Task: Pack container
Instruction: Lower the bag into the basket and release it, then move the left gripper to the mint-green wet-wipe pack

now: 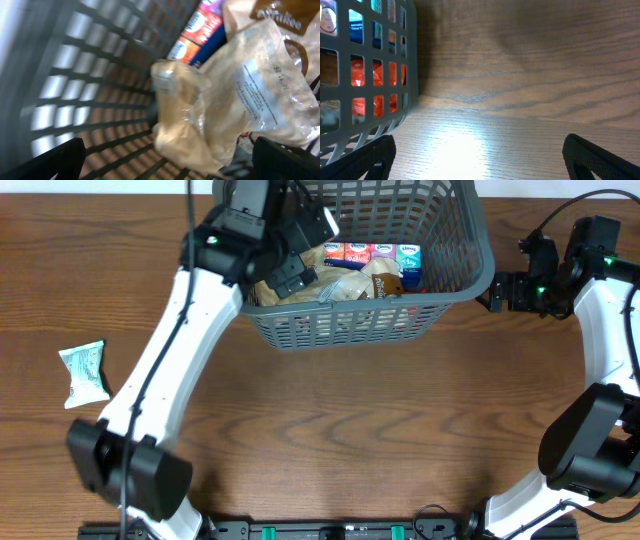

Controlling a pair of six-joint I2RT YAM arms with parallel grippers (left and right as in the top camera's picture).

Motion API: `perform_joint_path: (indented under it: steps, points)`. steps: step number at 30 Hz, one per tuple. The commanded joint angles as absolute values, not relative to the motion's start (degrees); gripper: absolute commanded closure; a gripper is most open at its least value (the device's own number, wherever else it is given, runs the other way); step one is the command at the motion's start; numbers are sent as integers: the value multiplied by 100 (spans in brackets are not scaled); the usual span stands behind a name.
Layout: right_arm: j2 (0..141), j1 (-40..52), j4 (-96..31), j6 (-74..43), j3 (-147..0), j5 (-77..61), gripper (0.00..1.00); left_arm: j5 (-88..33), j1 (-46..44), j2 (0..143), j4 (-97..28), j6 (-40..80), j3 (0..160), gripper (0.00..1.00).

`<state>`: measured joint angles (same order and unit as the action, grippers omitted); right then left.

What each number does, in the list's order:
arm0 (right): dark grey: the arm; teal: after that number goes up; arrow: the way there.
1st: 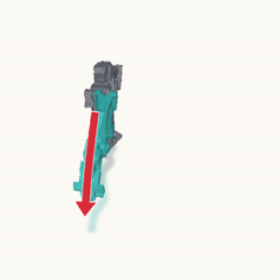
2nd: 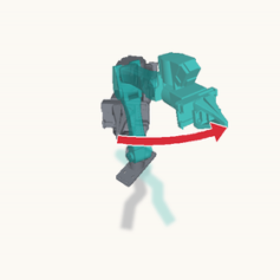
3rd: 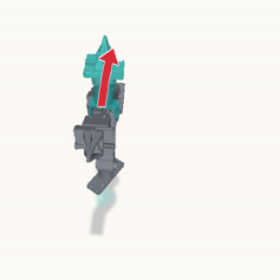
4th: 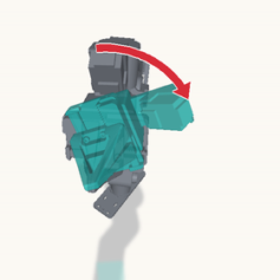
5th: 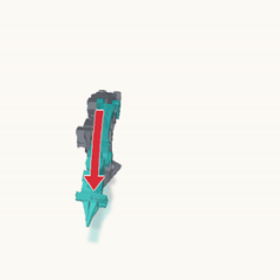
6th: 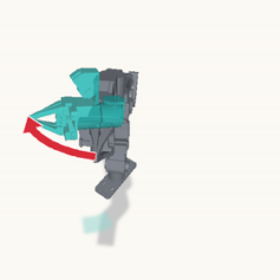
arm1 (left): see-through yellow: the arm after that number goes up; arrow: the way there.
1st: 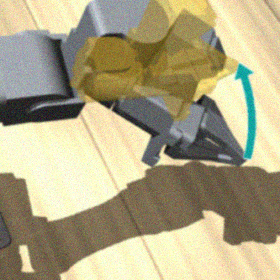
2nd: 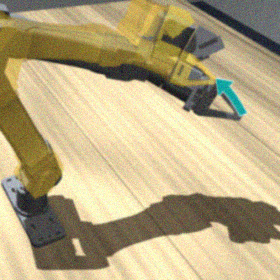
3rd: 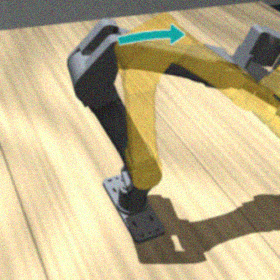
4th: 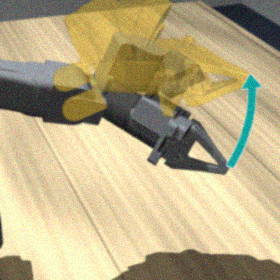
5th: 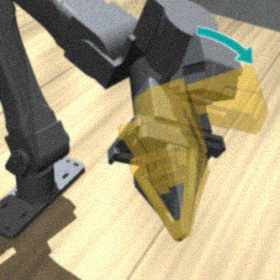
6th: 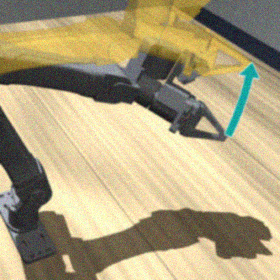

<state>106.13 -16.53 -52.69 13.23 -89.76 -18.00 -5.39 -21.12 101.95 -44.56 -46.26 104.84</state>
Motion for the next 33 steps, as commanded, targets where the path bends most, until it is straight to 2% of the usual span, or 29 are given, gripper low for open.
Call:
perform_joint_path:
  steps: [1, 4, 7, 16, 23, 27, 33]
  points:
    - [10597, -1603, -5275, 1358, -8958, -1844, 1, -150, -1861, 9531, -4453, -4510, 10663, 1]
    - [10597, -1603, -5275, 1365, -8958, -1844, 1, 360, -1509, 9089, -4456, -4021, 10663, 1]
    - [10597, -1603, -5277, 1380, -8958, -1846, 1, 843, -878, 8615, -4615, -2812, 10663, 1]
    - [10597, -1603, -5284, 1382, -8958, -1846, 1, 845, 996, 7968, -5787, -1284, 10663, 1]
    - [10597, -1603, -5271, 1426, -8958, -1848, 1, 843, 2322, 8468, -6543, 318, 10457, 1]
    - [10597, -1603, -5269, 1446, -8958, -1848, 1, 768, 2731, 9004, -6724, 554, 10294, 1]
    - [10597, -1603, -5273, 1446, -8958, -1848, 1, 668, 2827, 9782, -6486, 604, 9837, 1]
